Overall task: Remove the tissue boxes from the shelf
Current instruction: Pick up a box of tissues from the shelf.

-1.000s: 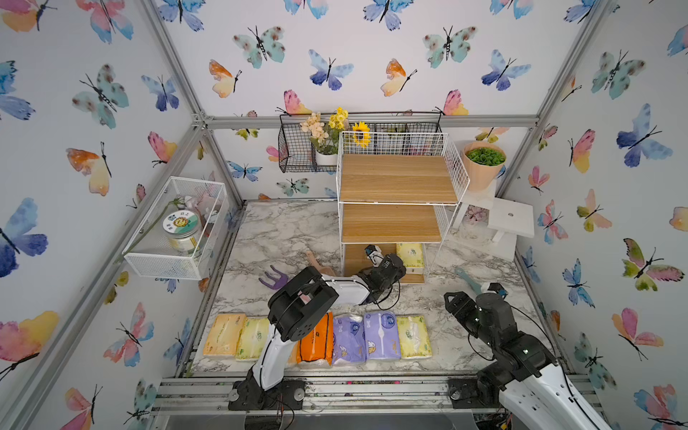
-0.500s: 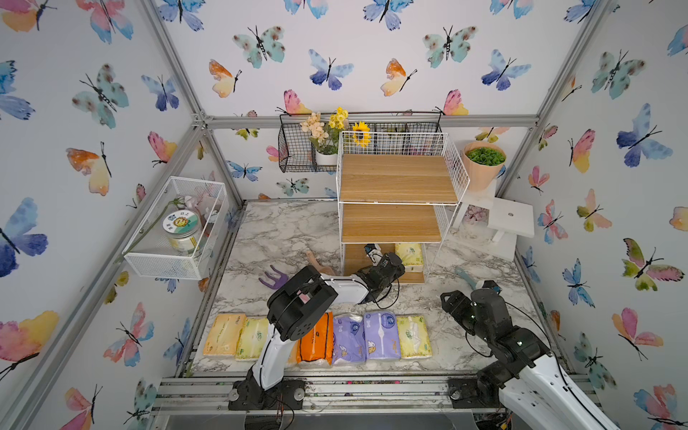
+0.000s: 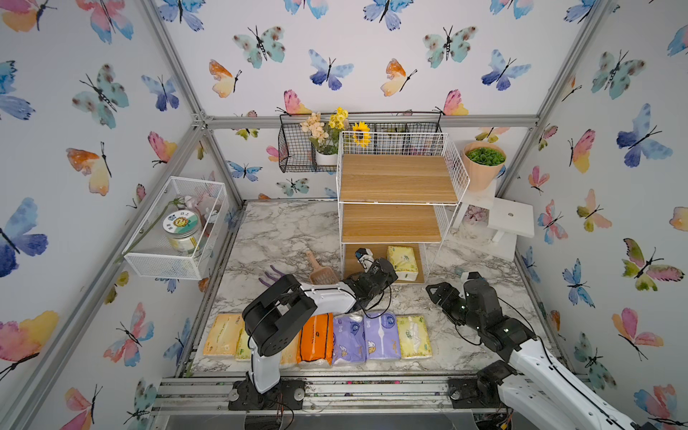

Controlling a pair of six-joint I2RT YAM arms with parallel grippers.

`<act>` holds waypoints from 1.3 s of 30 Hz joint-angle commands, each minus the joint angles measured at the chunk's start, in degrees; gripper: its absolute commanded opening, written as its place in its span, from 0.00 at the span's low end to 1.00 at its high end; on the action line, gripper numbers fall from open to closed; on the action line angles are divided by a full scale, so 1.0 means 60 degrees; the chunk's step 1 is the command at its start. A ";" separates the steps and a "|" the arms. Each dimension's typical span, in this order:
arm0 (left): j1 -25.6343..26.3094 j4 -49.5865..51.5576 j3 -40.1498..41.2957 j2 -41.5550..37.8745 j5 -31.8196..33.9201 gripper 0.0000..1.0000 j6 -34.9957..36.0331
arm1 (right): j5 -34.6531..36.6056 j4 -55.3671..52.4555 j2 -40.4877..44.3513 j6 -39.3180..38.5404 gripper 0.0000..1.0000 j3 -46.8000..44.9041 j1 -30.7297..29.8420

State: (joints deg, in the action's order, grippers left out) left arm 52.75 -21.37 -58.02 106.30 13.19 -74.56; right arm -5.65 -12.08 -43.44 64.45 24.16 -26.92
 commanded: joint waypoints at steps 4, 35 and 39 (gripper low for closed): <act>0.0048 0.0294 0.0372 -0.0768 -0.1019 0.00 -0.0709 | -0.1491 0.2742 -0.0775 0.0864 0.84 -0.0701 0.0189; 0.0260 0.0514 0.1157 -0.1512 -0.2200 0.00 -0.2240 | -0.4236 0.8633 -0.6173 0.1178 0.83 -0.1091 0.1629; 0.0348 0.0535 0.1251 -0.1494 -0.2209 0.00 -0.2454 | -0.4478 0.9122 -0.6650 0.1124 0.79 -0.0937 0.1674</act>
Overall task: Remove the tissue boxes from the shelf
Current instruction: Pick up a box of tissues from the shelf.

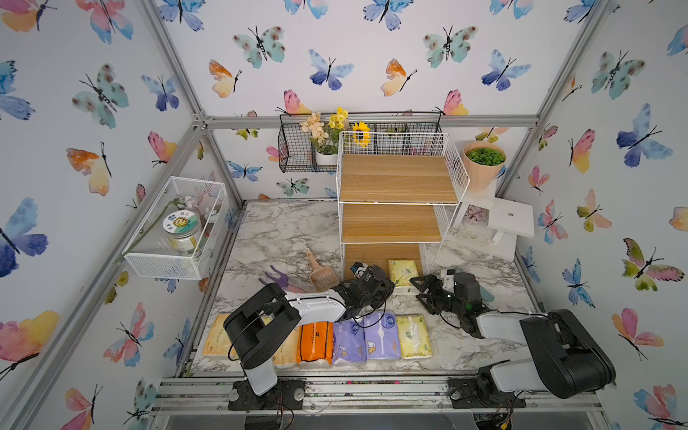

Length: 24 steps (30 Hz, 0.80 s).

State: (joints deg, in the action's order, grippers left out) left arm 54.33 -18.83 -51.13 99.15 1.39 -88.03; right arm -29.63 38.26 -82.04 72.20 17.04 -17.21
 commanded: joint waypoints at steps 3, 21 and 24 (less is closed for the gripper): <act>0.0134 0.0171 0.0078 -0.0304 -0.0232 0.00 -0.0284 | -0.0589 0.1344 -0.0593 -0.0104 0.74 0.0254 0.0093; 0.0204 0.1139 -0.0191 -0.0998 0.0072 0.62 0.0112 | -0.1083 0.0408 0.0240 -0.1054 0.27 -0.0022 0.0173; 0.0219 0.1240 -0.0038 -0.1341 0.0210 0.78 0.0177 | -0.1137 -0.0615 0.0921 -0.1479 0.26 0.0072 0.0186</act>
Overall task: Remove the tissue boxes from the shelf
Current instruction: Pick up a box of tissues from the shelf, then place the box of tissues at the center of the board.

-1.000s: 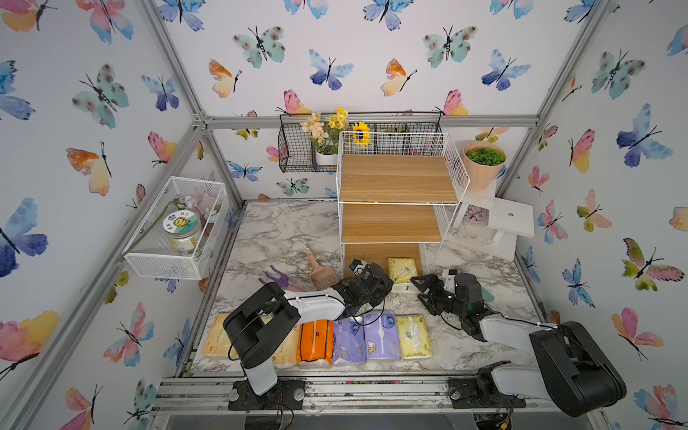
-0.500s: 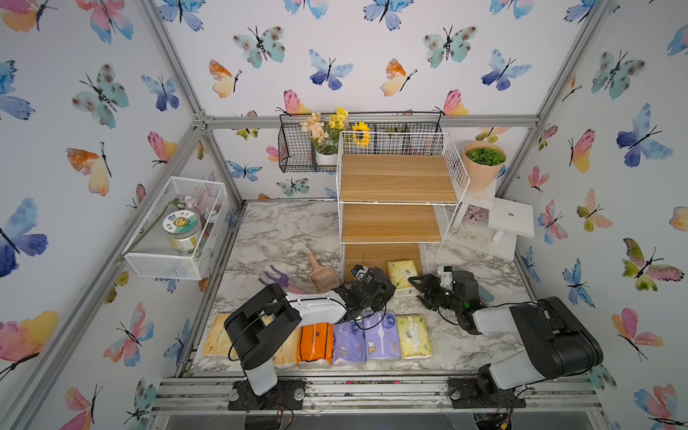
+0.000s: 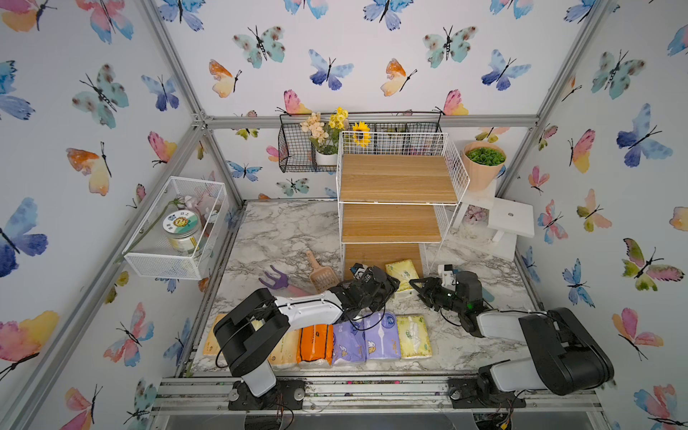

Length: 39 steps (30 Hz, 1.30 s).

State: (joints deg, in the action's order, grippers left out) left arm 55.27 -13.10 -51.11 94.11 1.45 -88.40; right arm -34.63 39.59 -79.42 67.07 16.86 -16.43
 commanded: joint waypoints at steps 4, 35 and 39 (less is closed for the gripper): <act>0.0062 0.0255 0.0404 -0.1193 0.0355 0.87 0.0437 | -0.0381 -0.2339 0.1445 -0.1179 0.24 0.0193 0.0048; 0.0025 -0.3426 0.1412 -0.2070 -0.2160 0.78 0.1050 | -0.0775 -0.6138 0.8458 0.1532 0.19 0.0397 0.0053; 0.0020 -0.3717 0.1230 -0.1712 -0.2299 0.66 0.1037 | -0.0834 -0.5962 0.8564 0.1840 0.19 0.0368 0.0056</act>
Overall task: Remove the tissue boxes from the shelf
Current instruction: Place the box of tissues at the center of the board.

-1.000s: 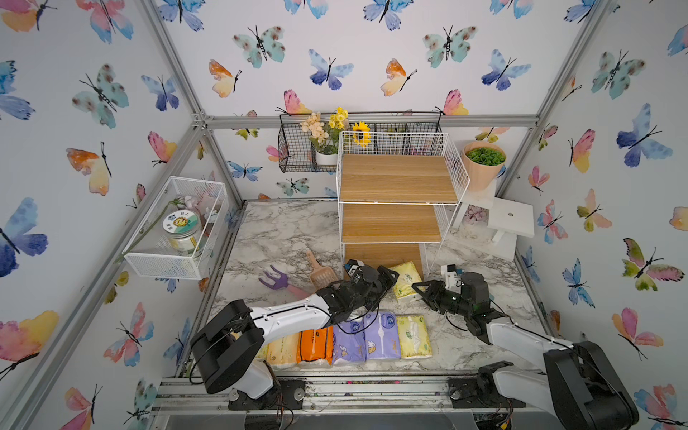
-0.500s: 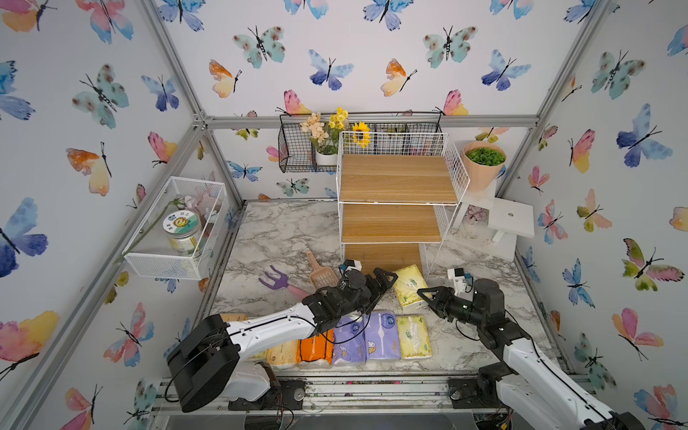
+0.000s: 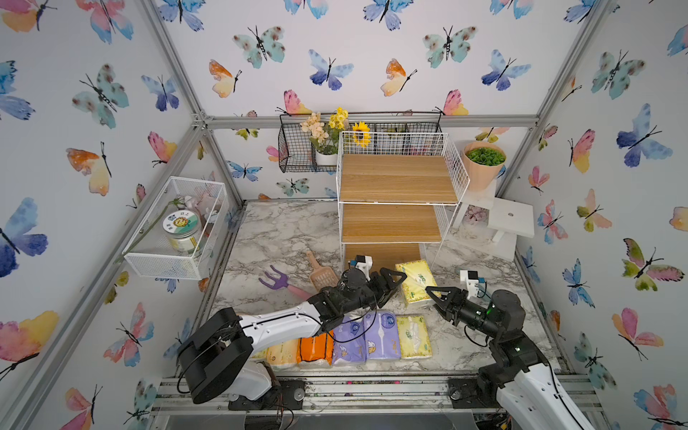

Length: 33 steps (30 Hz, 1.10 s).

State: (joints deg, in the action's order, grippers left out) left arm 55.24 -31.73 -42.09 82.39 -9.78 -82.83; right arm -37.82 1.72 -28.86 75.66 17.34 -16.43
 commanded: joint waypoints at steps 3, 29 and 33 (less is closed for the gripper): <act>0.0023 -0.0687 -0.0411 0.0411 -0.0492 0.59 0.0135 | -0.0314 0.0357 0.0159 0.0415 0.19 0.0275 0.0052; 0.1553 0.1292 -0.0704 0.0846 0.1931 0.16 -0.0375 | 0.7014 -0.7058 -0.0392 -0.2812 0.88 0.4538 0.0045; 0.2201 0.1823 -0.1743 0.1730 0.2269 0.16 0.0365 | 0.7956 -0.6940 -0.0437 -0.3042 0.88 0.5121 0.0050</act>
State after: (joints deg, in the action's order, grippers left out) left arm 66.06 -22.85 -47.16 89.60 -0.45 -84.79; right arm 0.27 -37.34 -31.14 60.38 45.74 -16.10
